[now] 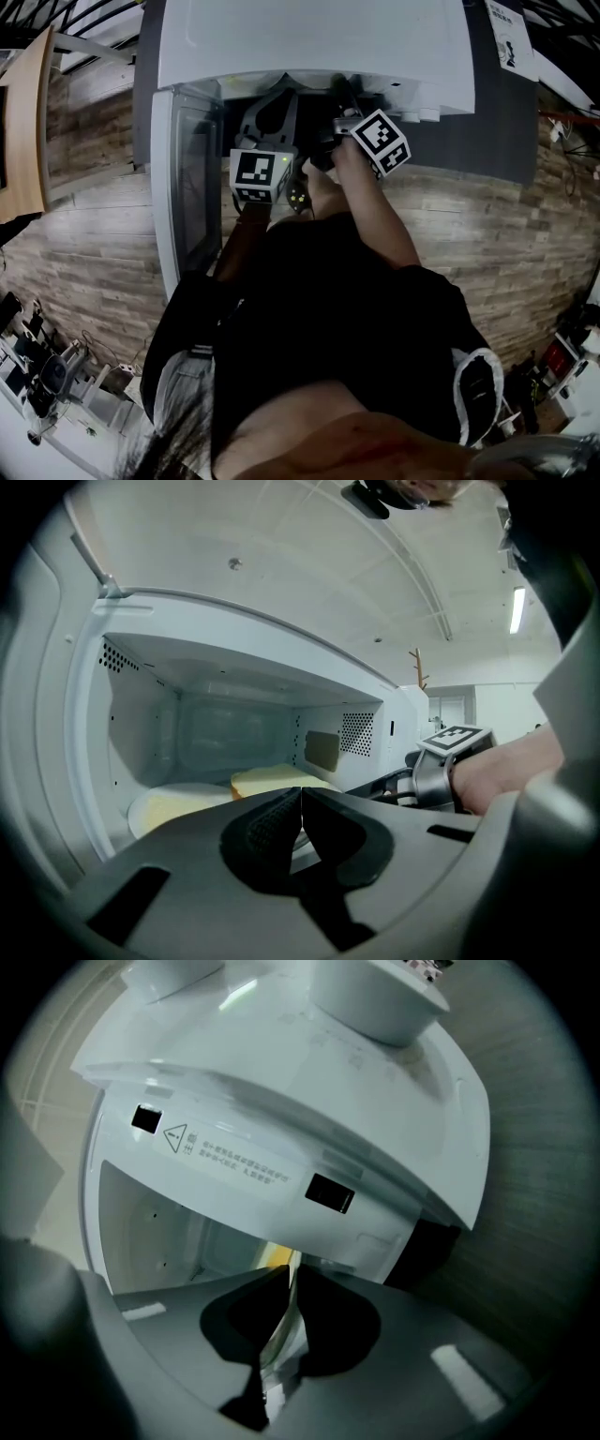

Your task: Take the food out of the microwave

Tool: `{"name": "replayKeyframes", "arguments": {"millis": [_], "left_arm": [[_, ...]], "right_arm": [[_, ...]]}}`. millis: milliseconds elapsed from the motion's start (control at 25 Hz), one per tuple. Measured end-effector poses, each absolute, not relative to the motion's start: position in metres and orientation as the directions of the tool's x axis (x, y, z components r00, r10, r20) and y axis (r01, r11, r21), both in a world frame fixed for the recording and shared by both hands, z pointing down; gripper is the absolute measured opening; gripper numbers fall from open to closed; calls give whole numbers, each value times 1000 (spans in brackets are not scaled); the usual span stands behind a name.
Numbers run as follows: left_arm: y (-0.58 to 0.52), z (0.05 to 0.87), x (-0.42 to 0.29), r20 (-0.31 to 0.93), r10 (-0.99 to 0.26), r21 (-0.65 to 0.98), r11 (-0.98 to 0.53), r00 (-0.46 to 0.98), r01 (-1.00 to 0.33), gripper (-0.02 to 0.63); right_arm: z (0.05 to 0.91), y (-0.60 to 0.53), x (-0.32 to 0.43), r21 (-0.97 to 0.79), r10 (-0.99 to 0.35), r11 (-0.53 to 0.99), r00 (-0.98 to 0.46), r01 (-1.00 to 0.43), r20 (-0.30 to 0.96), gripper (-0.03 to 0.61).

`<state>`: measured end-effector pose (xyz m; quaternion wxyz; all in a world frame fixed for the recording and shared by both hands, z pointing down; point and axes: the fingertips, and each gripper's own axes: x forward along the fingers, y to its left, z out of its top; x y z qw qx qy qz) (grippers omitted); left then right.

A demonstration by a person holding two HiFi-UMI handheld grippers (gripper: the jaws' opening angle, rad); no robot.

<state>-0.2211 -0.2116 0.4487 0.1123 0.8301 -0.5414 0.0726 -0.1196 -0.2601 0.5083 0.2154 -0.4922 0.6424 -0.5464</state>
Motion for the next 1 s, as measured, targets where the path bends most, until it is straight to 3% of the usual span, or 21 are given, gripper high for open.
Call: {"name": "replayKeyframes", "arguments": {"millis": [360, 1000], "left_arm": [[-207, 460, -218, 286, -862, 155, -389, 418, -908, 8], [-210, 488, -221, 311, -820, 442, -323, 481, -837, 8]], "right_arm": [[495, -259, -115, -952, -895, -16, -421, -305, 149, 3], [494, -247, -110, -984, -906, 37, -421, -175, 41, 3]]}}
